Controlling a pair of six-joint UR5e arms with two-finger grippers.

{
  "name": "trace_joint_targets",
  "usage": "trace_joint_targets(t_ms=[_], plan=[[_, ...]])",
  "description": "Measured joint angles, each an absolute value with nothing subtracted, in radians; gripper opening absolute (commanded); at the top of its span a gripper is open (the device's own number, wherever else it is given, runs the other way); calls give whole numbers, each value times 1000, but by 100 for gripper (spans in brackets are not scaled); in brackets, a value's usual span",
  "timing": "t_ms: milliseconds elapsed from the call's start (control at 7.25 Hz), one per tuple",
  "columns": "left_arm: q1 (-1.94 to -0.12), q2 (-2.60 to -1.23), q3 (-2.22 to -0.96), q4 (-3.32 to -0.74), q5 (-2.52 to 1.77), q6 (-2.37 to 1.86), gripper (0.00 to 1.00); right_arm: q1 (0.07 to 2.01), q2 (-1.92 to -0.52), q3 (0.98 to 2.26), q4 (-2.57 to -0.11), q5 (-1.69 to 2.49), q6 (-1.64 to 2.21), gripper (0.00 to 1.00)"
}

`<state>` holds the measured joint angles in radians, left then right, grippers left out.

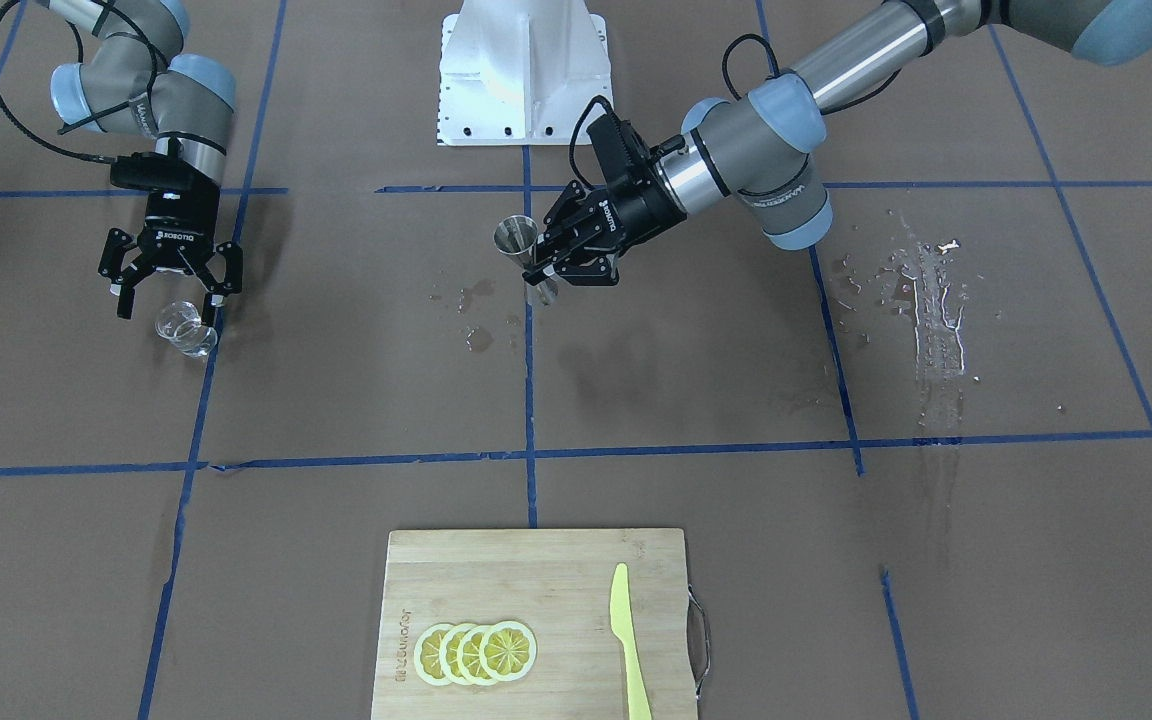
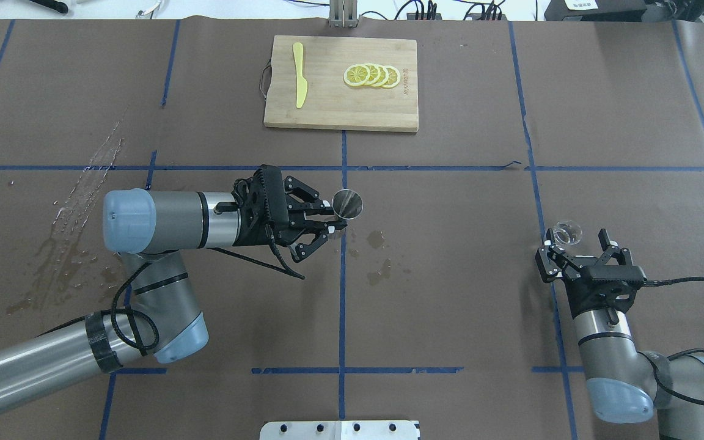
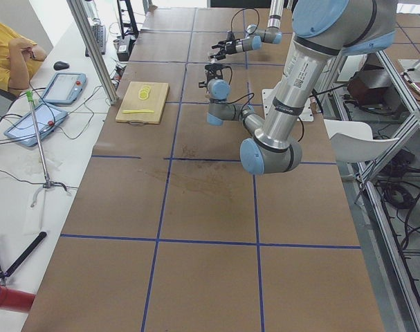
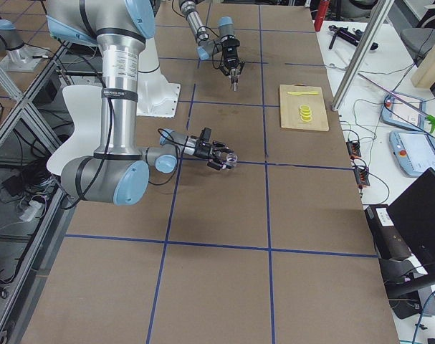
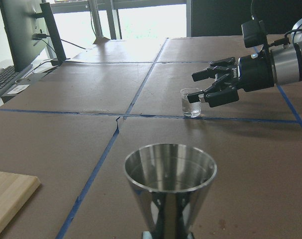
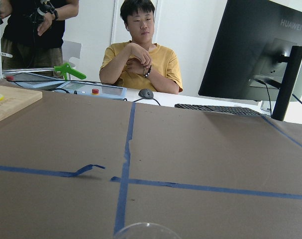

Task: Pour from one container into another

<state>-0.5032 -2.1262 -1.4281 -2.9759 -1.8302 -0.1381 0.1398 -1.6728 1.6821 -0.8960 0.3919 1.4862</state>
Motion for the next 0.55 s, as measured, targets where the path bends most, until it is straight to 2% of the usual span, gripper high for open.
trace_joint_targets(t_ms=[552], plan=[[-503,-2126,-1428,-2976,-1830,-138,0,140,-1647,1647,-896,390,1486,98]])
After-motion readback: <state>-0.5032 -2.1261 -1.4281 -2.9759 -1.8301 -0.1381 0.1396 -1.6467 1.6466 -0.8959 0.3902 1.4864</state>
